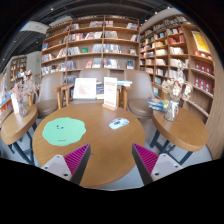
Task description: Arrange mouse
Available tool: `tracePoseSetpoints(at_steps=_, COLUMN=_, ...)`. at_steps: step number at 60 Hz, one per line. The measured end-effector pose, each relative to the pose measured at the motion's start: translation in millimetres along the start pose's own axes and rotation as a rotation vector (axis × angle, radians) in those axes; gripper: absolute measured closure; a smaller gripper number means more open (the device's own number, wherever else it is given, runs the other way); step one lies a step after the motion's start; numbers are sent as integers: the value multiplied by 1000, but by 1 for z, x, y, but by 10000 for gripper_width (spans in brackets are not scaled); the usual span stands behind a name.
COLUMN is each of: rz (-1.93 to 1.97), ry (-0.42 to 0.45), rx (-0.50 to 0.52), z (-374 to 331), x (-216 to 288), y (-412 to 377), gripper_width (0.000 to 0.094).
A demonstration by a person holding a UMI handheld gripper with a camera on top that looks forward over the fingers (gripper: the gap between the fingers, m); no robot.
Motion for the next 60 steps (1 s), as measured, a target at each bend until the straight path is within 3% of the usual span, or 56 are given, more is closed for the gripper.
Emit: tracePoseSetpoints(at_steps=60, rz=46, ry=-164, rx=-50, z=242, x=22, y=9, gripper_width=84)
Point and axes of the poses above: the point between the fingertips, and its own axes, seen from behind it with the camera up: y to the right, x up, z forward, the way the camera looks, the point moved 4 cm from there along -z, backward, against the way the camera looks, and after that the axes turned 12 degrees about z, right-handed, at the moved point
